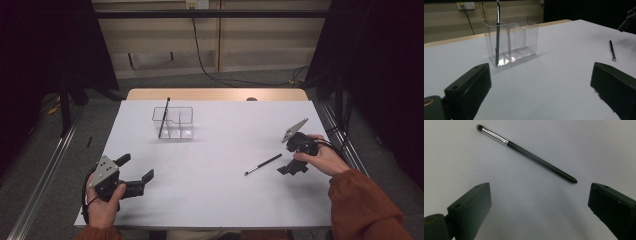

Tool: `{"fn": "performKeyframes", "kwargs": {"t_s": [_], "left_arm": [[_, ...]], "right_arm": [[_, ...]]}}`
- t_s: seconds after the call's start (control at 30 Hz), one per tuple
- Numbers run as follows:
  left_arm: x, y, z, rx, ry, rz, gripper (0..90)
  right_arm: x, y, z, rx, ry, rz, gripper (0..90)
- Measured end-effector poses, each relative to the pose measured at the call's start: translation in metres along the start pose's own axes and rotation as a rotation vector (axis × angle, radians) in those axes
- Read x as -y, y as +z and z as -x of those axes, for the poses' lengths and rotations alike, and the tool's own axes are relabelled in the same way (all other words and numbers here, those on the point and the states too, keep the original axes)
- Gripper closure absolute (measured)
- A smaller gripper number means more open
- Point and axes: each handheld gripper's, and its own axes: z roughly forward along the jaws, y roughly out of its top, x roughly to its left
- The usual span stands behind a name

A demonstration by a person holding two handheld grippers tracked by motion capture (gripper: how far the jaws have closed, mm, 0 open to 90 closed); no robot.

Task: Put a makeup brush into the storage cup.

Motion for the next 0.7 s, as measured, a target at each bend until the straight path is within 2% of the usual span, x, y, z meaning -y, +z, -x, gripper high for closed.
{"fn": "performKeyframes", "kwargs": {"t_s": [0.37, 0.4, 0.47, 0.7], "left_arm": [[-0.001, 0.002, -0.001, 0.001, 0.012, -0.006, 3.3], [-0.001, 0.003, 0.000, 0.003, 0.011, -0.005, 3.3], [-0.001, 0.003, 0.000, 0.005, 0.012, -0.007, 3.3], [0.000, 0.003, -0.001, 0.005, 0.012, -0.010, 3.3]], "right_arm": [[-0.011, 0.003, 0.001, -0.018, -0.068, -0.075, 5.8], [-0.013, 0.005, 0.003, -0.021, -0.082, -0.095, 5.6], [-0.017, 0.008, 0.003, -0.024, -0.080, -0.111, 5.8], [-0.028, 0.019, 0.010, -0.025, -0.115, -0.142, 10.4]]}}
